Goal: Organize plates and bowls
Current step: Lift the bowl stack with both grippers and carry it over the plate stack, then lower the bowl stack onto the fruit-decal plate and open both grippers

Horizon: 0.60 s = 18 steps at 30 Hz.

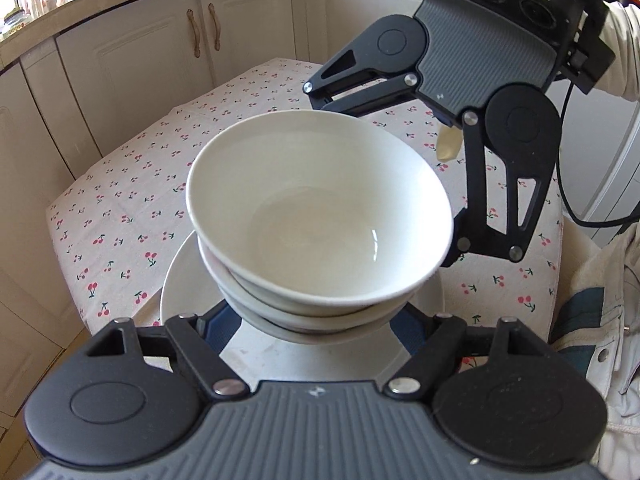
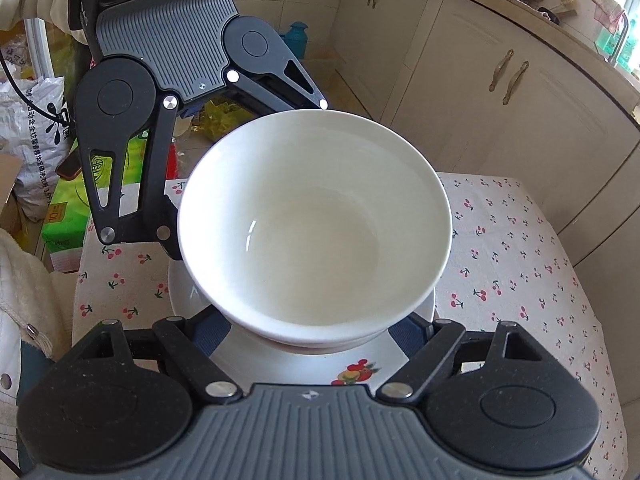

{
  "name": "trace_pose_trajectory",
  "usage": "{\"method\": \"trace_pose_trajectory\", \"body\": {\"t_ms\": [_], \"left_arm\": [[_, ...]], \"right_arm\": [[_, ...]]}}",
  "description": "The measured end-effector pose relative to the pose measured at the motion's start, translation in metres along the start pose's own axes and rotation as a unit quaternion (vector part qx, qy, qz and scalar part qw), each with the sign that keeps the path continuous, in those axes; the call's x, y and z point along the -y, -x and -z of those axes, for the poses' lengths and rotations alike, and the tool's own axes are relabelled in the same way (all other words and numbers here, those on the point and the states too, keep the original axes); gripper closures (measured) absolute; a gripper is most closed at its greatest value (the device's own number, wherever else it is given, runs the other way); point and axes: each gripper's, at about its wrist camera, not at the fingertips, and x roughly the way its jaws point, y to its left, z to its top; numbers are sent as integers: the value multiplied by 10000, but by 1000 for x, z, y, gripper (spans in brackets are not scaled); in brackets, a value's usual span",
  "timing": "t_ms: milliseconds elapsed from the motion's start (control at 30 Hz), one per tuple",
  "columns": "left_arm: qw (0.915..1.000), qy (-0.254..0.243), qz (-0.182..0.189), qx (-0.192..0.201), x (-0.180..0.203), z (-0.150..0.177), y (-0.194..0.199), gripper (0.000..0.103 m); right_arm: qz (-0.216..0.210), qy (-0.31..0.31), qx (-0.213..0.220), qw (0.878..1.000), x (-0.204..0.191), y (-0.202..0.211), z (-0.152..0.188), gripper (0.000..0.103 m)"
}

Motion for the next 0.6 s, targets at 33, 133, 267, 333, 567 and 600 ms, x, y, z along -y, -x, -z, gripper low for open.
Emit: {"method": "trace_pose_trajectory", "body": {"t_ms": [33, 133, 267, 333, 567, 600], "left_arm": [[10000, 22, 11, -10, -1, 1, 0, 23], [10000, 59, 20, -21, -4, 5, -1, 23], [9999, 136, 63, 3, -10, 11, -2, 23], [9999, 154, 68, 8, -11, 12, -1, 23], [9999, 126, -30, 82, -7, 14, 2, 22], [9998, 131, -47, 105, -5, 14, 3, 21]], "right_arm": [[-8, 0, -21, 10000, 1, -4, -3, 15], [-20, -3, -67, 10000, 1, -11, -7, 15], [-61, -46, -107, 9999, 6, -18, -9, 15], [-90, -80, -97, 9999, 4, -17, -9, 15], [-116, -255, -99, 9996, 7, -20, -7, 14], [-111, -285, -101, 9995, 7, -20, -7, 14]]}}
